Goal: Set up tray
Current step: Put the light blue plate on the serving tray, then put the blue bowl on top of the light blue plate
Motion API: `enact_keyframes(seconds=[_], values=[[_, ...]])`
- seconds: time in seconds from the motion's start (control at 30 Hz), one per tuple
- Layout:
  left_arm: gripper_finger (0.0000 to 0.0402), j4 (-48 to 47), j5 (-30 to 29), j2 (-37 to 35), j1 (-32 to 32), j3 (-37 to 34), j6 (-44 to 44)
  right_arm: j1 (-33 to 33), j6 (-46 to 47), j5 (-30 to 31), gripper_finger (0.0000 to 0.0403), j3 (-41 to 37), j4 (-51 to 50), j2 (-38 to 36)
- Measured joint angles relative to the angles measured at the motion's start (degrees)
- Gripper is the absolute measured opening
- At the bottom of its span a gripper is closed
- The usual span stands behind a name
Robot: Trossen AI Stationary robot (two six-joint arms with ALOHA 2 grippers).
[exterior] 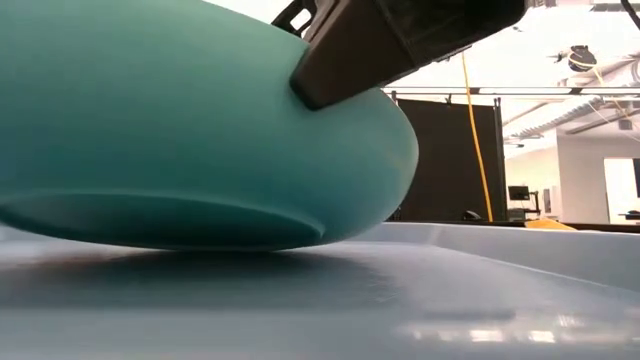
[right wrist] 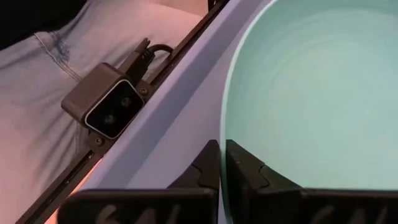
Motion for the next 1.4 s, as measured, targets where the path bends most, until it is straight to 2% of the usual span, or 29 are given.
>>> enact_keyframes(seconds=[0.4, 1.0, 1.2, 1.4], values=[[0.0061, 0.0, -0.01, 0.0, 0.02, -0.01, 0.01, 0.02, 0.79, -1.57, 0.0039, -0.11, 2.96, 0.11], [0.0061, -0.02, -0.01, 0.0, 0.02, 0.01, 0.01, -0.36, -2.18, -1.01, 0.005, -0.13, 3.76, 0.16], [0.0061, -0.05, 0.01, 0.0, 0.02, 0.0, -0.01, -1.94, -5.82, 5.88, 0.005, -0.15, 3.73, -1.63], [0.0061, -0.05, 0.03, 0.0, 0.0, 0.01, -0.01, -5.54, -10.92, 9.65, 0.006, -0.15, 3.88, -4.09]])
